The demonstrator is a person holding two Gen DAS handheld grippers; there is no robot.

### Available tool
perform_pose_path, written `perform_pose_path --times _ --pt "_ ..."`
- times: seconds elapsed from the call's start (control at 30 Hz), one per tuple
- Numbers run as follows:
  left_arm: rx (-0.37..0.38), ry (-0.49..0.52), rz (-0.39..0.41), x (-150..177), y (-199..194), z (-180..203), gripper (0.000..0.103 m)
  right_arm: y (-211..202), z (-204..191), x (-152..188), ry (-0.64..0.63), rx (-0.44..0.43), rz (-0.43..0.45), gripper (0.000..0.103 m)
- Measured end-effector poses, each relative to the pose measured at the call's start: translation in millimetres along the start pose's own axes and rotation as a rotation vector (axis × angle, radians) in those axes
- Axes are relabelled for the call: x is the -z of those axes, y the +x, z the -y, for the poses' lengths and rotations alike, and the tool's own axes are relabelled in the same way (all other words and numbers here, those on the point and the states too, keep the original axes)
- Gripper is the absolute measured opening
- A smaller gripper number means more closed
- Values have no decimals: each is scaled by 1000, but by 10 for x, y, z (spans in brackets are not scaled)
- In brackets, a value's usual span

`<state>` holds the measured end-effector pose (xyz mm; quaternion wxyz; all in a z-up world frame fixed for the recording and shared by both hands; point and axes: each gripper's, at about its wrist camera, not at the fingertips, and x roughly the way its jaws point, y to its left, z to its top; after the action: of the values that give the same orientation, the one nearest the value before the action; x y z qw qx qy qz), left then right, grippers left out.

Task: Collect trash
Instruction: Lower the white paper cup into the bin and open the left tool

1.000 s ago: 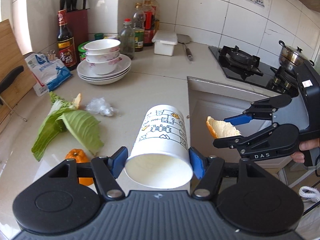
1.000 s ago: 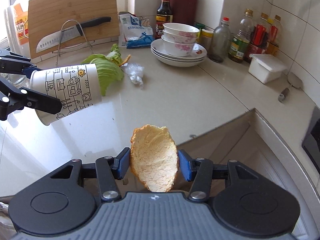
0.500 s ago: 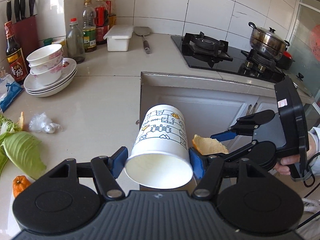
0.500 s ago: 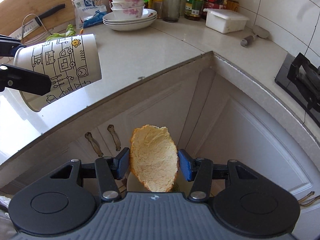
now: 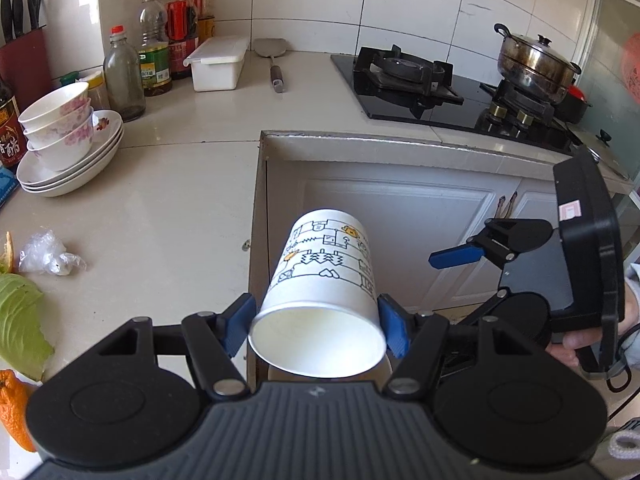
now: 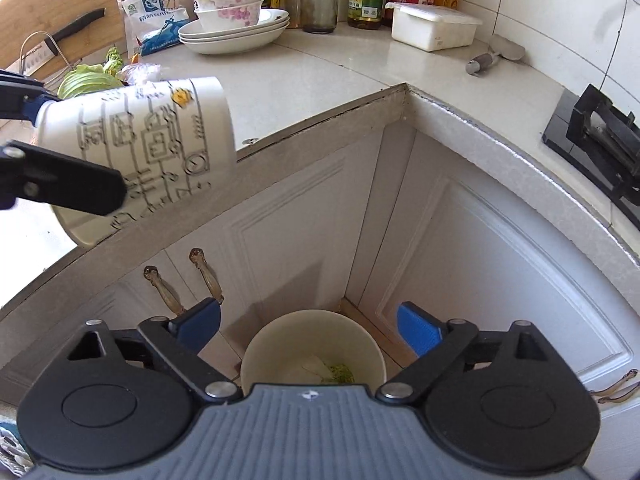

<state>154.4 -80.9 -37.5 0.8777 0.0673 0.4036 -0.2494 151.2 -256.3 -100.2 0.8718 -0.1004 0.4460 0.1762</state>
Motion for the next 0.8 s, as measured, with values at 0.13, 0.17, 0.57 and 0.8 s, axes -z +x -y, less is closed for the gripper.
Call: perform_pose_path --times 0.13,0.17,0.57,0.8 --pt "13 11 -20 3 133 62 66 -121 68 68 21 31 2 102" --pt "12 16 -24 6 171 83 66 -157 102 86 32 41 6 102" --pt "64 86 -108 69 715 406 67 -638 229 440 146 152 36 103" --pt "42 96 -103 55 890 444 87 -777 294 560 200 192 38 103"
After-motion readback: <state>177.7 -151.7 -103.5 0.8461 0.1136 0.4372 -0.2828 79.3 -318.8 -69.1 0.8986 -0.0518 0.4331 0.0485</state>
